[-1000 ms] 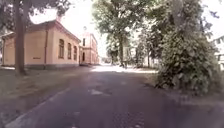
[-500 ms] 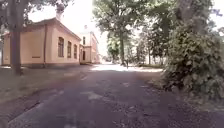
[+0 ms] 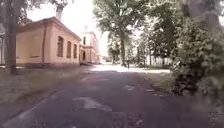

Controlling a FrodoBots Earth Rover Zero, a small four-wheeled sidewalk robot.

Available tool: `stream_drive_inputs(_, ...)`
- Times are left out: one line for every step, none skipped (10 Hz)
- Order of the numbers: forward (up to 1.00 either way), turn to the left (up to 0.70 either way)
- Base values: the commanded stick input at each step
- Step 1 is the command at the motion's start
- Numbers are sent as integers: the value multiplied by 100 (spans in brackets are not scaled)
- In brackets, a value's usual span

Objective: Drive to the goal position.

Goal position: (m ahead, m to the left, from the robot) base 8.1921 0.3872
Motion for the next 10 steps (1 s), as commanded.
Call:
stream_drive_inputs(70, 0)
stream_drive_inputs(70, 0)
stream_drive_inputs(70, 0)
stream_drive_inputs(70, 0)
stream_drive_inputs(70, 0)
stream_drive_inputs(70, 0)
stream_drive_inputs(70, 0)
stream_drive_inputs(70, 0)
stream_drive_inputs(70, 0)
stream_drive_inputs(70, 0)
